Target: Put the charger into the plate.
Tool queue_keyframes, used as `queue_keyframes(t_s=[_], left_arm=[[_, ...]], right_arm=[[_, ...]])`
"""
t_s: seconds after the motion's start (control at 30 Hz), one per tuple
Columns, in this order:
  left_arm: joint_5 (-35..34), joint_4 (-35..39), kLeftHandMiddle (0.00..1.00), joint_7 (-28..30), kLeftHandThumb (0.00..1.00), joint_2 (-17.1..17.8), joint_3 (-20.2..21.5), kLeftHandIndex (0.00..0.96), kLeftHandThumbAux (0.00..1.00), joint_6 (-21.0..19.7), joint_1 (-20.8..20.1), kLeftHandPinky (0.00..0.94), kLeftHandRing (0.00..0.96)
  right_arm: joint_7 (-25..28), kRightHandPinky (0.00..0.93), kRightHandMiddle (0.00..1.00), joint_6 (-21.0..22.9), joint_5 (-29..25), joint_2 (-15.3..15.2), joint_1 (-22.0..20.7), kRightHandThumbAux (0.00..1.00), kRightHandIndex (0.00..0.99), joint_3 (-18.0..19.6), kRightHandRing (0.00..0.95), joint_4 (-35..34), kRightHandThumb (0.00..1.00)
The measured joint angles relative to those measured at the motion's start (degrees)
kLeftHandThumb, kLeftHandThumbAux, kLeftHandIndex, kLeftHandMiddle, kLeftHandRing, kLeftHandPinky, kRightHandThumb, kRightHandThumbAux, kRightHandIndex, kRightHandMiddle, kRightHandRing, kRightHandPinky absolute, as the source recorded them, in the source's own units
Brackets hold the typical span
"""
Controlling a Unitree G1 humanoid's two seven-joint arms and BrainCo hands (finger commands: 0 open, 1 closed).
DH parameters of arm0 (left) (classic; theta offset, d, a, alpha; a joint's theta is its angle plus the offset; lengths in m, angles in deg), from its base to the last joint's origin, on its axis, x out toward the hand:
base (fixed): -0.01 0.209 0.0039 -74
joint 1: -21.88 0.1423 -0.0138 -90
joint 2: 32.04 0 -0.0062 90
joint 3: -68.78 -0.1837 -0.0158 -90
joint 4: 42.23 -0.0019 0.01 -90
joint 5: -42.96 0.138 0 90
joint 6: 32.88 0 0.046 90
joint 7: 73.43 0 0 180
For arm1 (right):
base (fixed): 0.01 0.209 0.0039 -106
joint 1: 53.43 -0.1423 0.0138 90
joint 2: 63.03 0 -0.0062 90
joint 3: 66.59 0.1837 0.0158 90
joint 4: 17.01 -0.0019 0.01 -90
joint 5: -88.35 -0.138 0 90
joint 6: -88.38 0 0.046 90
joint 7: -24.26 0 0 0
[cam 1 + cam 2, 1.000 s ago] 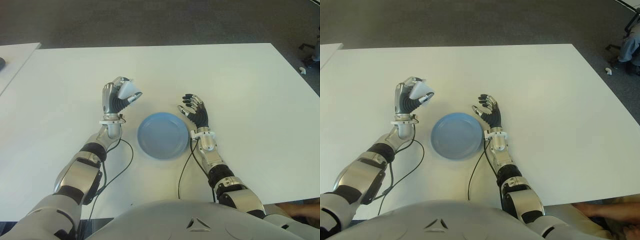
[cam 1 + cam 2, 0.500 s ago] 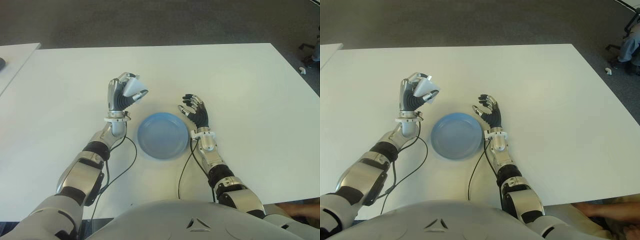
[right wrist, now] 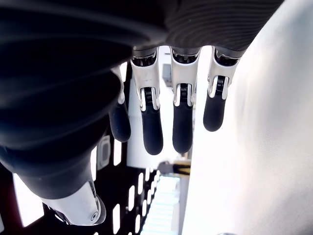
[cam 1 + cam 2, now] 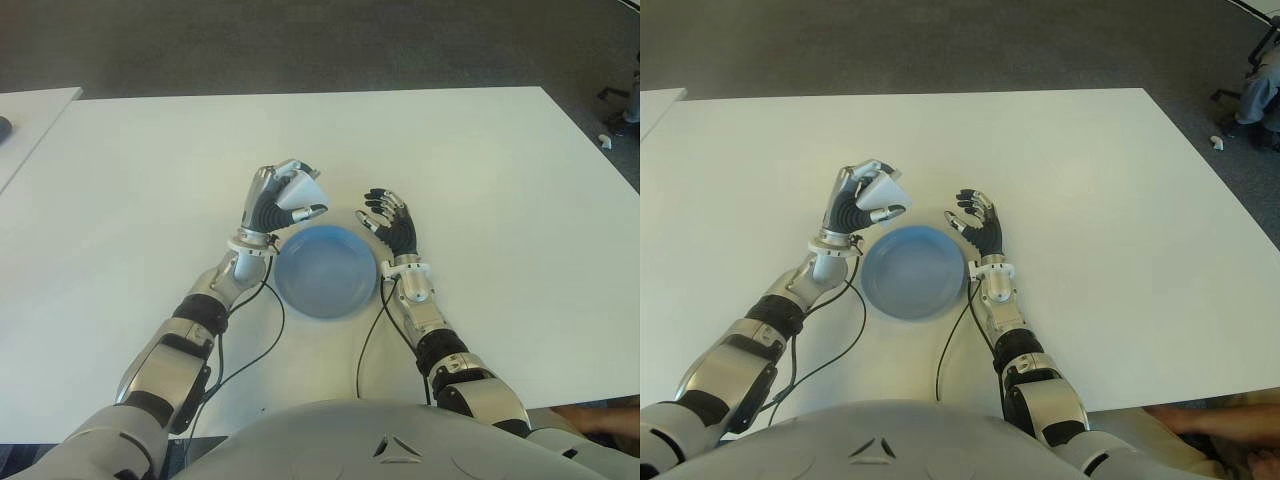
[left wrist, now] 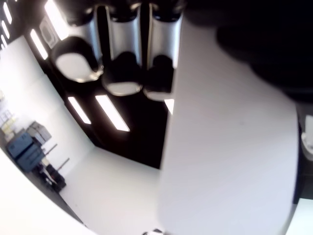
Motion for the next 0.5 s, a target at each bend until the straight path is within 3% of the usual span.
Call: queue_keyframes(t_s=[0.2, 0.47, 0.5], left_arm=[[-2.3, -0.1, 0.882, 8.3, 0.601, -0.2, -1.5, 0.831, 0.491, 3.8, 1.1, 0.904, 0.878], [-6.2, 0.1, 0.899, 19.0, 0.497, -1.1, -2.3, 0.851, 0.500, 5.7, 4.2, 0.898, 0.884], [-6.1, 0.4, 0.850, 19.6, 0.462, -1.0, -2.3, 0.730, 0.479, 5.7, 4.3, 0.819, 0.823]], right_arm=[[-0.1, 0.247, 0.343, -0.1, 0.1, 0.1, -0.2, 0.776, 0.279, 0.1, 0.307, 0.3, 0.000], [-0.6, 0.225, 0.336, -0.2, 0.1, 0.2, -0.3, 0.778, 0.278, 0.1, 0.296, 0.6, 0.000], [-0.6, 0.227, 0.336, -0.2, 0.1, 0.2, -0.3, 0.777, 0.277, 0.1, 0.294, 0.7, 0.000]])
